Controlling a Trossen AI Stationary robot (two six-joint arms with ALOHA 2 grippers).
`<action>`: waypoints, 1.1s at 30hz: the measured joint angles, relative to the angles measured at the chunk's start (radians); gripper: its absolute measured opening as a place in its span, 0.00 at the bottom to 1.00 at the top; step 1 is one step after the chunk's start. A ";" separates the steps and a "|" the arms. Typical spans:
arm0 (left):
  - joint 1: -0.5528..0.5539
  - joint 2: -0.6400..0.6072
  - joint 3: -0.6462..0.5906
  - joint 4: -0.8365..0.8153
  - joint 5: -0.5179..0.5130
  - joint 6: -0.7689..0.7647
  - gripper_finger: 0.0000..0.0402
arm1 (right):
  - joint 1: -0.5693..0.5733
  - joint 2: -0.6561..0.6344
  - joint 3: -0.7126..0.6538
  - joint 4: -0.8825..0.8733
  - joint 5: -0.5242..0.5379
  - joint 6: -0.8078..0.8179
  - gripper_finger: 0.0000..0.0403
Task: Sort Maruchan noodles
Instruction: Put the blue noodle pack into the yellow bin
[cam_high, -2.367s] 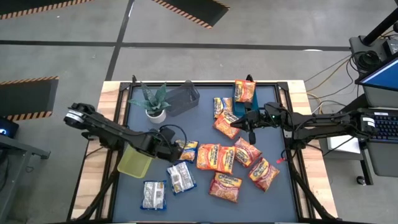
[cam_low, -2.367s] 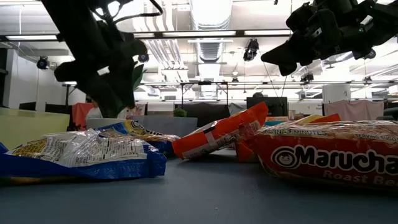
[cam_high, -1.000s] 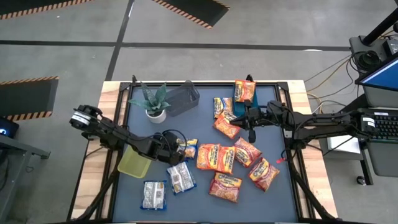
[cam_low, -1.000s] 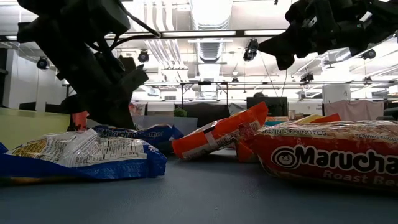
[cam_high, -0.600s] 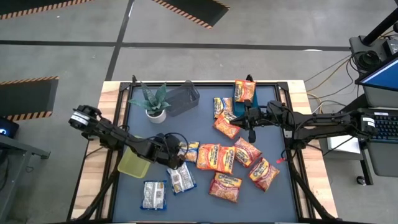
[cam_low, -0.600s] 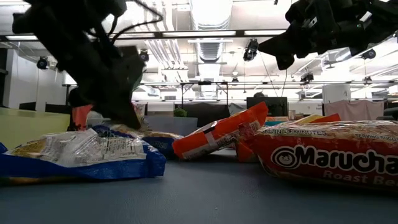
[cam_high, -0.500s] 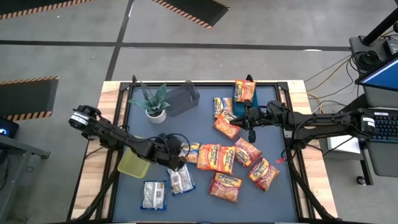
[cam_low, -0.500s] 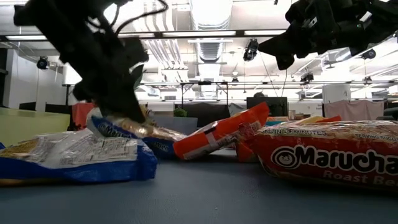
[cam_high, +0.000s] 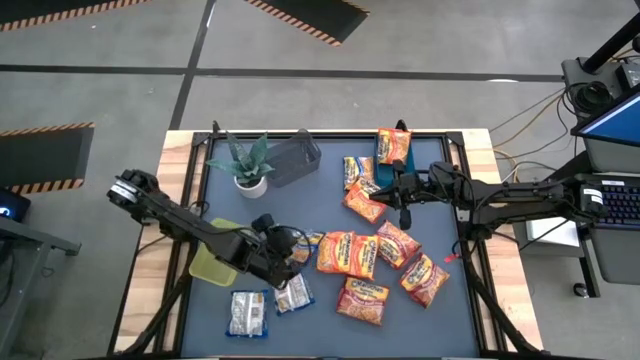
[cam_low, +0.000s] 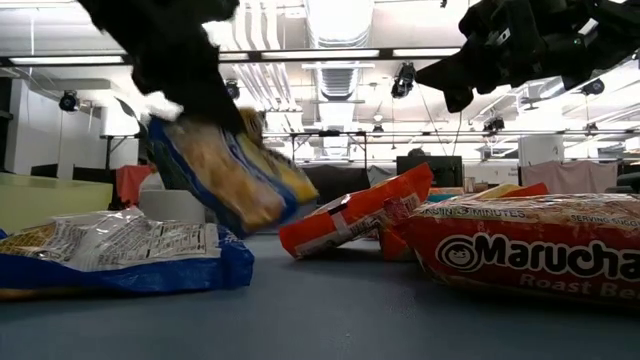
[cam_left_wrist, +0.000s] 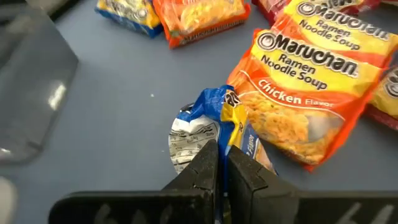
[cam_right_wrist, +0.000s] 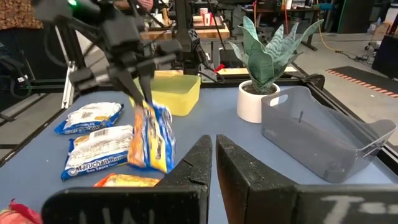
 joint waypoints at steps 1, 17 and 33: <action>-0.010 -0.008 0.017 -0.041 -0.013 -0.003 0.00 | 0.000 0.000 0.000 0.000 0.000 0.000 0.03; -0.200 -0.096 0.356 -0.709 -0.092 -0.121 0.00 | 0.000 0.000 -0.001 -0.002 0.000 -0.006 0.03; -0.228 -0.141 0.450 -1.073 0.314 -0.444 0.00 | 0.000 0.004 -0.003 -0.003 0.000 -0.027 0.03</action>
